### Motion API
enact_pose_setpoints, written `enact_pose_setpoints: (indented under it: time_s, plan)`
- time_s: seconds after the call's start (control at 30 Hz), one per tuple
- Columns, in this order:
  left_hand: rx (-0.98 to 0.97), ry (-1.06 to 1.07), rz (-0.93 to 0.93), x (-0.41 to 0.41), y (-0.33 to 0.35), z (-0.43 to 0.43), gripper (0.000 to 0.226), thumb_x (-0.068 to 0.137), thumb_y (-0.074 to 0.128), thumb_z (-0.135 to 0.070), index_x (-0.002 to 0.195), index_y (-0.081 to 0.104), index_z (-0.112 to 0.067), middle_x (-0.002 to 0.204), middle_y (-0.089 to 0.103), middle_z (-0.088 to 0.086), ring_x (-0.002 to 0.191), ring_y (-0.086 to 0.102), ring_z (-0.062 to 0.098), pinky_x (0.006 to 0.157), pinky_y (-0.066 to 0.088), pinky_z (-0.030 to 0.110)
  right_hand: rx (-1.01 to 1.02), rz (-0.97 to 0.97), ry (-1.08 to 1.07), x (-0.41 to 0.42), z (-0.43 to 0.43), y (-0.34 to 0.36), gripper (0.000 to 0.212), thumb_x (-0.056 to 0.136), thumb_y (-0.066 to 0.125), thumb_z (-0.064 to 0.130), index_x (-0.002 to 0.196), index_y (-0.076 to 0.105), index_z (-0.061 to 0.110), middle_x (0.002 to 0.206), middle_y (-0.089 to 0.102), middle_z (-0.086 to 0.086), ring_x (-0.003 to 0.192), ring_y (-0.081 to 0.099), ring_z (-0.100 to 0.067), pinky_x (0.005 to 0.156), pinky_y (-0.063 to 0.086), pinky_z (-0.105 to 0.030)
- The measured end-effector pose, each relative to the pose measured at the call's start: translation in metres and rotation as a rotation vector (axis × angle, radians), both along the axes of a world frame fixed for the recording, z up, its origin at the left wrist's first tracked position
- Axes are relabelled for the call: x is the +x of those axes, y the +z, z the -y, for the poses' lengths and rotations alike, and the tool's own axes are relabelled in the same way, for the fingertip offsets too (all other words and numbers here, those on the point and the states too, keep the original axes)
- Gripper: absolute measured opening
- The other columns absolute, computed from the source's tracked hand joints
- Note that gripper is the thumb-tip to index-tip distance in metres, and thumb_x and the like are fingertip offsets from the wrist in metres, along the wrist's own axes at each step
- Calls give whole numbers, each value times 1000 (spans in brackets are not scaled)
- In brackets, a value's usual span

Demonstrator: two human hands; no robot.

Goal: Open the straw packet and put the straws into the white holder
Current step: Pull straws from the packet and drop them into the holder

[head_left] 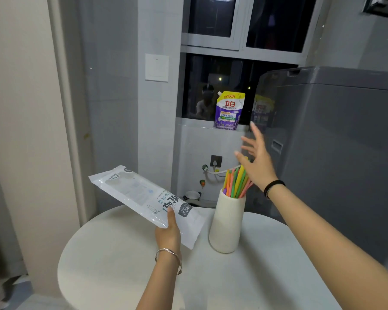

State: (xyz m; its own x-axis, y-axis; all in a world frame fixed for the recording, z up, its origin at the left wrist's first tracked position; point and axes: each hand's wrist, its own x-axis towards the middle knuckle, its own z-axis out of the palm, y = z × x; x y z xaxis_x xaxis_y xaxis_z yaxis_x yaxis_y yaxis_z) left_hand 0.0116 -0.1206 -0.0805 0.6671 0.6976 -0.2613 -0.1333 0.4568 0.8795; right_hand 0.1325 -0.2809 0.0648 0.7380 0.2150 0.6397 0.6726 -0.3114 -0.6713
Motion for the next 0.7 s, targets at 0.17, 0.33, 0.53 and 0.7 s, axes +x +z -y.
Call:
enact_pose_setpoints:
  time_s: [0.17,0.33,0.53,0.7]
  plan:
    - [-3,-6,-2,-2,0,2,30,92,58,-39,114,60,-19,122,67,8,110,63,31,100,49,48,-758,0,-114,2,5,-27,57,92,45,46,143,34,23,154,31,1,144,22,-20,117,13,-48]
    - [0,5,9,-3,1,1,38,93,58,-38,123,59,-16,125,65,7,113,62,31,101,48,48,-438,90,-209,4,12,-48,85,80,65,48,148,18,30,159,14,2,146,11,-19,117,6,-45]
    - [-18,15,9,-4,2,-1,47,93,56,-37,132,56,-11,130,63,8,118,60,31,103,46,48,300,-476,-83,-4,-5,-81,131,56,89,29,148,-4,31,153,28,-9,140,30,-21,110,26,-35]
    - [-31,15,14,-5,3,-3,48,94,56,-37,134,55,-11,131,62,8,118,60,31,104,46,47,128,-419,-187,7,-27,-79,107,60,86,26,143,19,27,134,48,-4,127,47,-28,101,42,-38]
